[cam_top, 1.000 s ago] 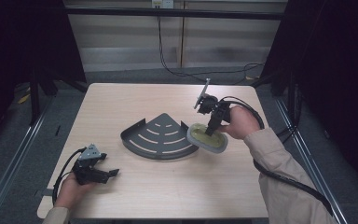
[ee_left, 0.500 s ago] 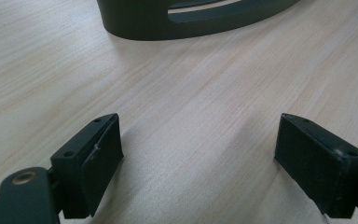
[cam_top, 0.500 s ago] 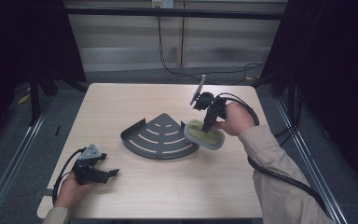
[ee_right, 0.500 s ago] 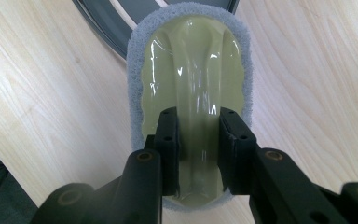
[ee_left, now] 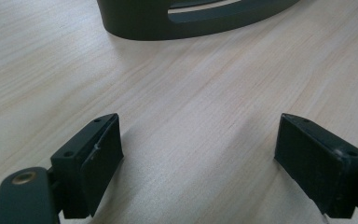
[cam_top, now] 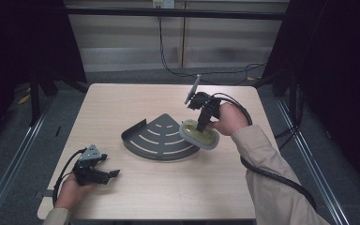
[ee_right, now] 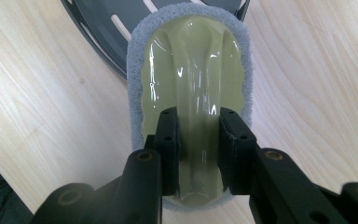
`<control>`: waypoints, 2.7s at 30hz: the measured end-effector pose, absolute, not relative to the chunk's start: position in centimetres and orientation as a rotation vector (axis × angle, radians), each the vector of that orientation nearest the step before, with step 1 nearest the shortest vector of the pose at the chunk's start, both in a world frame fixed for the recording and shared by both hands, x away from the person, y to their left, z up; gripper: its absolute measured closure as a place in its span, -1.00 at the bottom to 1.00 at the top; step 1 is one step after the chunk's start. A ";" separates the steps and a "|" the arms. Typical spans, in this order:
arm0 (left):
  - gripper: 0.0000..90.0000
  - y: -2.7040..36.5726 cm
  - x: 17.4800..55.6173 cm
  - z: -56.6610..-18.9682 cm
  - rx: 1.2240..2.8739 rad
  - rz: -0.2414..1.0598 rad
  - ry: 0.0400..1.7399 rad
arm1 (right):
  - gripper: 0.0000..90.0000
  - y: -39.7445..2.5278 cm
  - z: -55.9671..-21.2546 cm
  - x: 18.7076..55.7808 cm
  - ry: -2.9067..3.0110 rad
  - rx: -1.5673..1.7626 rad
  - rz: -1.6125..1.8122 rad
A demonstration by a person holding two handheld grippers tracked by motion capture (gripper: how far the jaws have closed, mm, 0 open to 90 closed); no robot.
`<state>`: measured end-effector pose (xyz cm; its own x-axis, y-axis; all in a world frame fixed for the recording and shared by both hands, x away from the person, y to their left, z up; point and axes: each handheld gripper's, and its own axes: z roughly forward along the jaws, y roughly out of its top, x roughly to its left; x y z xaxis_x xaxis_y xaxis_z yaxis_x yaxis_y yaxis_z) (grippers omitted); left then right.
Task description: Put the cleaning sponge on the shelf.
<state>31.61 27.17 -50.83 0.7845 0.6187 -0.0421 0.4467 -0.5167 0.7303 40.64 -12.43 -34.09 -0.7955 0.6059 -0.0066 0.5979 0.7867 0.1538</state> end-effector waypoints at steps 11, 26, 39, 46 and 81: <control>-0.68 27.2 31.6 -50.8 2.199 0.279 0.785 | 0.59 -12.0 -34.9 41.5 2.912 1.015 0.247; -0.68 27.2 31.6 -50.8 2.203 0.282 0.785 | 0.59 -11.6 -35.1 42.2 2.872 1.117 0.275; -0.68 27.1 31.6 -50.9 2.197 0.278 0.792 | 0.59 -11.0 -35.1 42.8 2.856 1.170 0.275; -0.68 27.1 31.6 -50.8 2.200 0.283 0.789 | 0.59 -11.0 -35.3 43.2 2.855 1.163 0.274; -0.68 27.0 31.5 -50.8 2.219 0.306 0.778 | 0.59 -9.0 -35.7 45.0 2.850 1.200 0.263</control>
